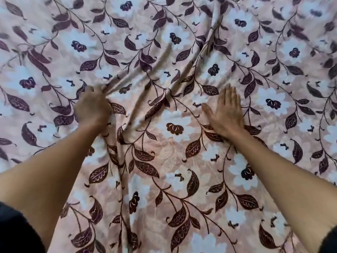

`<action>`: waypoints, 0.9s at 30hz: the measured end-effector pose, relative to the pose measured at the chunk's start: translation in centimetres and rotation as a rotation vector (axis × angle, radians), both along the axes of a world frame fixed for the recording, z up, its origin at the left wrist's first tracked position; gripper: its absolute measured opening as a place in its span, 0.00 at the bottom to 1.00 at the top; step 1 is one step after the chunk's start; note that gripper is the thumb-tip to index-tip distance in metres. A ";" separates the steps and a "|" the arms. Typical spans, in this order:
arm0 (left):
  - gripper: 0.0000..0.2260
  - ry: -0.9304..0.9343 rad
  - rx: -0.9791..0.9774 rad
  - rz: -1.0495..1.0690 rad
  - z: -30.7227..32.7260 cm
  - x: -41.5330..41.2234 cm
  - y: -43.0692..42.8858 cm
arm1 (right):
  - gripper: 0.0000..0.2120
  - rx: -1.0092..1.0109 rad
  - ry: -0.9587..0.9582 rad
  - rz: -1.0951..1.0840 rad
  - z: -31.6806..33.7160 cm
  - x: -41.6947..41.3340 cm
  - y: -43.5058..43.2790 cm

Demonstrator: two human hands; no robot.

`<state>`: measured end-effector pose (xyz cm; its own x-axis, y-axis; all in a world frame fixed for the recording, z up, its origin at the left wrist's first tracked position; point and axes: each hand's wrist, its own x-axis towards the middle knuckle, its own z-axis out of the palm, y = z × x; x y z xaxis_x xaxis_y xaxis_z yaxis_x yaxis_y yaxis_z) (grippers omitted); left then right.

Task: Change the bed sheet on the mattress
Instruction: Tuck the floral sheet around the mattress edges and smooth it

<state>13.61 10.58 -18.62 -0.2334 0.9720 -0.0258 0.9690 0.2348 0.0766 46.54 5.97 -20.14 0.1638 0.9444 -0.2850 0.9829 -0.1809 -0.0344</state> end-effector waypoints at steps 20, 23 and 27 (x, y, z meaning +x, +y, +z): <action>0.14 0.110 0.028 -0.260 -0.4 4.2 17.9 | 0.42 0.127 0.011 -0.120 -1.4 0.0 13.9; 0.10 0.105 0.096 -0.209 0.2 2.9 19.4 | 0.39 0.153 0.072 0.045 -1.5 -7.1 15.6; 0.13 0.031 0.082 0.022 1.1 1.5 21.0 | 0.38 0.062 0.193 0.540 -1.0 -15.4 14.6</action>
<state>15.15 31.55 -17.56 -0.2545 0.9652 0.0609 0.9658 0.2505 0.0667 31.19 20.54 -21.18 -0.3957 0.8955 -0.2037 0.9102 0.3529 -0.2168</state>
